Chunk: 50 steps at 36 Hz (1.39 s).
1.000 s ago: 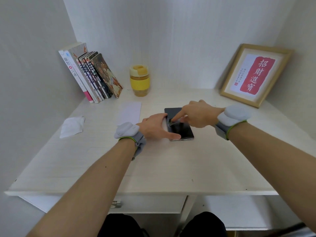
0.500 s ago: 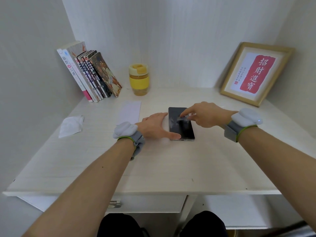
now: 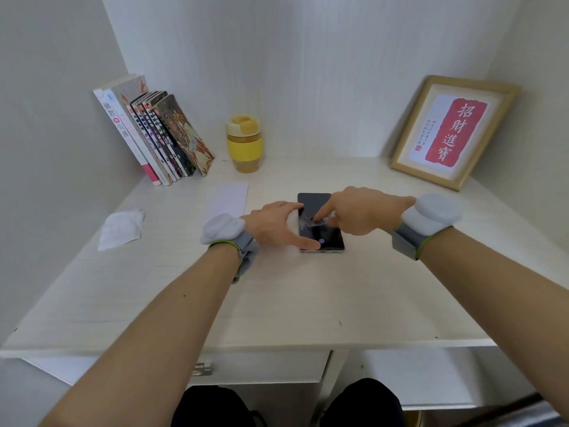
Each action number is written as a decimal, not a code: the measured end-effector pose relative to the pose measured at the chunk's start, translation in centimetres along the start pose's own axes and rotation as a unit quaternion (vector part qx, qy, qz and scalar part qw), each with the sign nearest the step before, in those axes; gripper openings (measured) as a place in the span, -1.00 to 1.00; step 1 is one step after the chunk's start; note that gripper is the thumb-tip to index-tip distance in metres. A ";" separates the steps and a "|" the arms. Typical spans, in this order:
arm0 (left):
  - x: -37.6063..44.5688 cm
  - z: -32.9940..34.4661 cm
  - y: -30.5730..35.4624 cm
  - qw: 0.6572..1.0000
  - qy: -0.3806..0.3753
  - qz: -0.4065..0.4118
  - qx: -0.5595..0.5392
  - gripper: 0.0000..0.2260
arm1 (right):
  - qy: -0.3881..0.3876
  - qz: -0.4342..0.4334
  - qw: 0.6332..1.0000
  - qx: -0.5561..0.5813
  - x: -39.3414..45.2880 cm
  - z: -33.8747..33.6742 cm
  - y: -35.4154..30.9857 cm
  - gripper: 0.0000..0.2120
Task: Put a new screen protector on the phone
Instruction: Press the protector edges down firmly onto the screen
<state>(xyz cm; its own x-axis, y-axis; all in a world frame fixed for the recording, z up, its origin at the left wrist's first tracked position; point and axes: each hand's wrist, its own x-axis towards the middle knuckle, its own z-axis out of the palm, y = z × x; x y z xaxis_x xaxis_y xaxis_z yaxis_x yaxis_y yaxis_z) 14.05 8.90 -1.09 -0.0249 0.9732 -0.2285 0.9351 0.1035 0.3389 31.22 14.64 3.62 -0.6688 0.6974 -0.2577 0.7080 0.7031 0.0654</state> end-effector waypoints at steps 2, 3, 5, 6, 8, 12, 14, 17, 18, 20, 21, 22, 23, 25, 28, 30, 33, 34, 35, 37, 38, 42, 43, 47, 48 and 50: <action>0.2 0.0 0.1 1.000 -0.003 -0.002 0.004 -0.06 | 0.011 0.006 1.000 -0.019 -0.1 0.2 -0.8 -0.65; 0.2 0.0 0.1 1.000 -0.004 -0.004 0.006 -0.06 | 0.018 0.011 1.000 -0.023 0.1 0.4 -1.3 -0.66; 0.2 0.0 0.1 1.000 -0.004 -0.004 0.005 -0.05 | 0.037 0.024 0.999 -0.024 0.4 0.9 -2.0 -0.69; 0.2 0.0 0.0 1.000 -0.003 -0.002 0.004 -0.05 | 0.045 0.029 0.998 -0.024 0.5 1.0 -2.3 -0.71; 0.3 0.0 -0.1 1.000 -0.001 0.003 0.004 -0.04 | 0.045 0.033 0.998 -0.015 0.3 1.3 -2.7 -0.73; 0.5 0.2 -0.4 1.000 -0.011 0.003 -0.001 -0.01 | 0.030 0.030 0.999 -0.007 -0.2 1.8 -3.0 -0.74; 0.5 0.1 -0.4 1.000 -0.011 0.004 -0.002 -0.02 | 0.033 0.031 0.999 -0.008 -0.2 1.9 -3.2 -0.75; 0.5 0.2 -0.4 1.000 -0.007 0.006 -0.006 -0.03 | 0.051 0.040 0.998 -0.006 -0.2 1.9 -3.2 -0.77; 0.5 0.2 -0.4 1.000 -0.005 0.006 -0.005 -0.03 | 0.055 0.043 0.998 -0.003 -0.2 1.9 -3.2 -0.77; 0.4 0.2 -0.3 1.000 -0.007 0.008 -0.005 -0.04 | 0.049 0.044 0.998 0.003 -0.4 1.8 -3.2 -0.75; 0.4 0.2 -0.3 1.000 -0.009 0.008 -0.005 -0.04 | 0.043 0.043 0.998 0.005 -0.6 1.8 -3.2 -0.74; 0.4 0.2 -0.2 1.000 -0.010 0.008 -0.006 -0.03 | 0.037 0.042 0.998 0.006 -0.8 1.8 -3.1 -0.74; 0.4 0.1 -0.2 1.000 -0.010 0.007 -0.007 -0.03 | 0.034 0.043 0.998 0.006 -1.1 1.7 -3.0 -0.74; 0.4 0.1 -0.2 1.000 -0.007 0.008 -0.008 -0.03 | 0.034 0.045 0.998 0.000 -1.5 1.7 -2.9 -0.73; 0.5 0.1 -0.3 1.000 -0.010 0.007 -0.010 -0.02 | 0.051 0.041 0.998 -0.016 -1.2 1.8 -3.3 -0.72; 0.7 0.2 -0.4 1.000 -0.012 0.008 -0.014 -0.02 | 0.064 0.034 0.997 -0.023 -0.9 1.9 -3.6 -0.71; 0.8 0.3 -0.5 1.000 -0.007 0.010 -0.019 -0.03 | 0.070 0.018 0.997 -0.029 -0.8 2.0 -4.0 -0.69; 0.7 0.2 -0.5 1.000 -0.007 0.011 -0.019 -0.05 | 0.068 0.015 0.997 -0.029 -0.9 2.1 -4.1 -0.70; 0.6 0.2 -0.5 1.000 -0.007 0.014 -0.019 -0.06 | 0.067 0.013 0.997 -0.031 -0.9 2.2 -4.1 -0.71; 0.5 0.2 -0.4 1.000 -0.007 0.017 -0.018 -0.08 | 0.061 0.010 0.998 -0.028 -1.0 2.2 -4.2 -0.73; 0.4 0.2 -0.4 1.000 -0.008 0.018 -0.017 -0.09 | 0.057 0.007 0.998 -0.017 -0.9 2.2 -4.2 -0.75; 0.5 0.1 -0.3 1.000 -0.011 0.016 -0.014 -0.08 | 0.044 -0.004 0.997 0.055 -1.0 2.1 -3.8 -0.79; 0.5 0.1 -0.3 1.000 -0.011 0.015 -0.011 -0.07 | 0.048 -0.001 0.996 0.074 -1.1 2.1 -3.6 -0.75; 0.4 0.2 -0.3 1.000 -0.006 0.008 0.000 -0.05 | 0.053 0.023 0.994 0.096 -1.6 2.2 -2.9 -0.68; 0.4 0.2 -0.3 1.000 -0.006 0.007 0.001 -0.04 | 0.046 0.028 0.994 0.092 -1.7 2.2 -2.8 -0.68; 0.4 0.2 -0.2 1.000 -0.009 0.007 0.003 -0.03 | 0.037 0.040 0.995 0.080 -1.6 2.1 -3.0 -0.68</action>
<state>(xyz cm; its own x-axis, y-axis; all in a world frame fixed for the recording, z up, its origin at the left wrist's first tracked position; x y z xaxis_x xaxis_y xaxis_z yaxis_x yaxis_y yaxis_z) 13.89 9.19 -1.40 -0.0062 0.9708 -0.2399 0.9373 0.0892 0.3369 30.63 11.18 1.84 -0.6198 0.7626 -0.1852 0.7825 0.6183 -0.0732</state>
